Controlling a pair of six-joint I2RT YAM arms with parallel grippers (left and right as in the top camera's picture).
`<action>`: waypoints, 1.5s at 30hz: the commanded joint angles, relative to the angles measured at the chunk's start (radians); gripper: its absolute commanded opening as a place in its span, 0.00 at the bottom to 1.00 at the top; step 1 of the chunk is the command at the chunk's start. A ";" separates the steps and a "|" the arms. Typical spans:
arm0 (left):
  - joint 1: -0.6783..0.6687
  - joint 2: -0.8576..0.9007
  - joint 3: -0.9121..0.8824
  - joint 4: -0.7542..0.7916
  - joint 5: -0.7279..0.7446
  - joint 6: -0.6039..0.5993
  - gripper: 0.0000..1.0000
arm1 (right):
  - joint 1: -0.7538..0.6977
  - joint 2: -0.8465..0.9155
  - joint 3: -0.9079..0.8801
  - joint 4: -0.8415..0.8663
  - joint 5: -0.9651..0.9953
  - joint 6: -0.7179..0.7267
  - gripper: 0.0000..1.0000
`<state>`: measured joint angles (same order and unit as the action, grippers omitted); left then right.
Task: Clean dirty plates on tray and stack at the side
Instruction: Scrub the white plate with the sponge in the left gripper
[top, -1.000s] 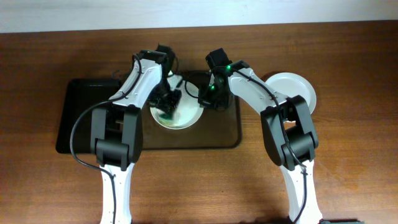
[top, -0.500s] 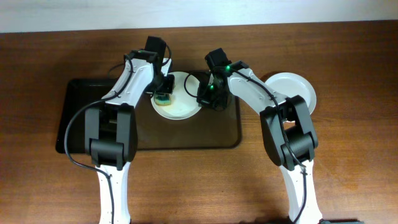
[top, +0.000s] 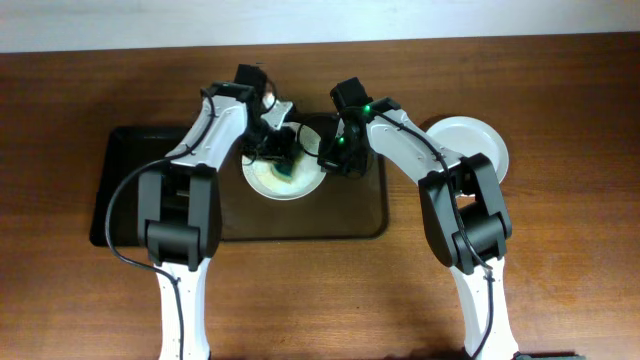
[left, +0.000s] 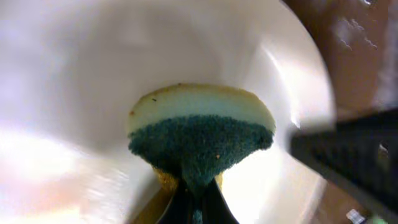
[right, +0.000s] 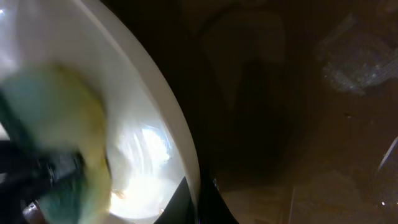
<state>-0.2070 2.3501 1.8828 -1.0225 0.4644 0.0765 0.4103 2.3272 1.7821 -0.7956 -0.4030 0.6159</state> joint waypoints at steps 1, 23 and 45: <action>0.070 0.026 -0.014 -0.111 0.165 0.070 0.01 | 0.017 0.038 -0.030 -0.008 0.048 -0.017 0.04; -0.015 0.026 -0.014 0.098 0.005 -0.114 0.00 | 0.017 0.038 -0.030 -0.004 0.048 -0.032 0.04; 0.049 0.026 -0.016 0.216 -0.331 -0.108 0.01 | 0.017 0.038 -0.030 -0.003 0.047 -0.032 0.04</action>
<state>-0.1158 2.3421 1.8774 -0.8776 0.2279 -0.0242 0.4202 2.3272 1.7817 -0.7807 -0.4049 0.6159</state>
